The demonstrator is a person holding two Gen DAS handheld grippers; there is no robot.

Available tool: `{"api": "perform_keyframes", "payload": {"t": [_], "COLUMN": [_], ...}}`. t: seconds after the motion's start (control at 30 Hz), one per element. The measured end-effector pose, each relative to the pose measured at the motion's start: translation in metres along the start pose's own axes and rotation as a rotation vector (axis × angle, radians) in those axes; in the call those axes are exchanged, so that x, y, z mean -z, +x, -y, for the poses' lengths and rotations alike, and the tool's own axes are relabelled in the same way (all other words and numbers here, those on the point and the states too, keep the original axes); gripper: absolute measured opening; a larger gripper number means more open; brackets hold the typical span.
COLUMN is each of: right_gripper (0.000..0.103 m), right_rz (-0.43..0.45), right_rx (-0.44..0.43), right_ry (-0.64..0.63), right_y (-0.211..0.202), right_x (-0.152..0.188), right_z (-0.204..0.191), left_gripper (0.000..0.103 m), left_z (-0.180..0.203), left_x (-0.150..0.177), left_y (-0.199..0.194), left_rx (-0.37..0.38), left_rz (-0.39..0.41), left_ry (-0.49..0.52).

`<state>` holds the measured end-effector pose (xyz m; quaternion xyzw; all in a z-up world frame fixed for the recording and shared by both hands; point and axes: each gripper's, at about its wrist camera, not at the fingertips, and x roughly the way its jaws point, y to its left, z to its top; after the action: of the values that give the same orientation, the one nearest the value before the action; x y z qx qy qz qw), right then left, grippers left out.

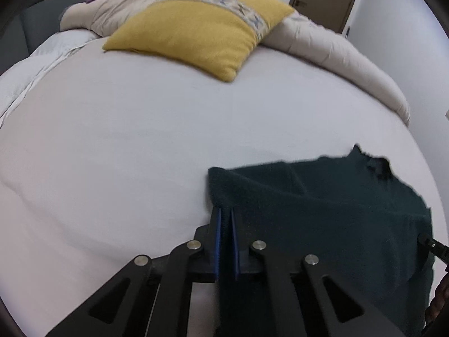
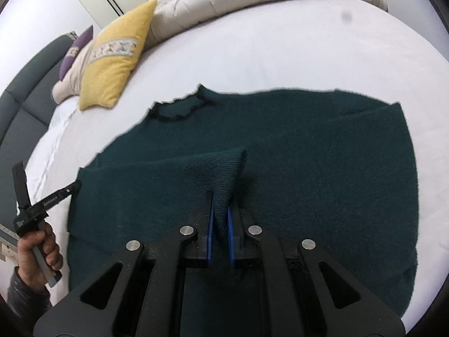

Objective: Fold small clothes

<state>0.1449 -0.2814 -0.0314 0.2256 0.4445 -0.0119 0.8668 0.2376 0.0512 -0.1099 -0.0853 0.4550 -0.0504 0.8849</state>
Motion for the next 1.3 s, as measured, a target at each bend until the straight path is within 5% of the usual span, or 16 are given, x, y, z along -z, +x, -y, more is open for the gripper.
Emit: {"api": "perform_keyframes", "payload": {"t": [0.13,0.27,0.33,0.4,0.43,0.5,0.57,0.63,0.73,0.77,1.17,1.3], "right_gripper": [0.007,0.009,0.020,0.037,0.051,0.057,0.057,0.041,0.010,0.007,0.005,0.014], "right_rz": [-0.063,-0.036,-0.040,-0.044,-0.036,-0.022,-0.055,-0.055,-0.061,-0.063,-0.036,-0.032], "right_rx": [0.055,0.004,0.000,-0.029,-0.043,-0.042,-0.017,0.068,0.095,0.089,0.012,-0.017], "right_ry": [0.020,0.081,0.084,0.100,0.108,0.089,0.036,-0.034,-0.025,-0.007,0.054,0.099], "right_y": [0.025,0.023,0.018,0.012,0.009,0.006,0.012,0.015,0.010,0.006,0.010,0.001], "right_x": [-0.001,0.002,0.004,0.004,0.005,0.009,0.015,0.020,0.020,0.018,0.028,0.028], "right_z": [0.009,0.016,0.015,0.015,0.013,0.007,-0.002,-0.014,-0.008,-0.004,0.022,0.029], "left_gripper": [0.008,0.013,0.018,0.042,0.045,0.046,0.046,0.046,0.019,0.009,0.002,0.002], "left_z": [-0.008,-0.009,-0.016,-0.025,-0.027,-0.030,-0.025,-0.014,-0.007,-0.005,-0.008,-0.007], "left_x": [0.012,0.013,0.014,0.019,0.023,0.035,0.044,0.051,0.051,0.050,0.061,0.061], "left_y": [0.015,0.008,-0.001,-0.015,-0.020,-0.026,-0.024,-0.021,-0.017,-0.017,-0.010,-0.018], "left_rx": [-0.014,0.003,0.020,0.050,0.057,0.058,0.055,0.008,-0.002,0.001,-0.087,-0.085], "left_rz": [-0.026,-0.003,0.000,0.026,0.029,0.002,-0.028,-0.031,-0.050,-0.053,-0.032,-0.011], "left_ry": [-0.003,-0.016,-0.050,-0.090,-0.096,-0.095,-0.064,0.003,0.044,0.054,0.137,0.105]}}
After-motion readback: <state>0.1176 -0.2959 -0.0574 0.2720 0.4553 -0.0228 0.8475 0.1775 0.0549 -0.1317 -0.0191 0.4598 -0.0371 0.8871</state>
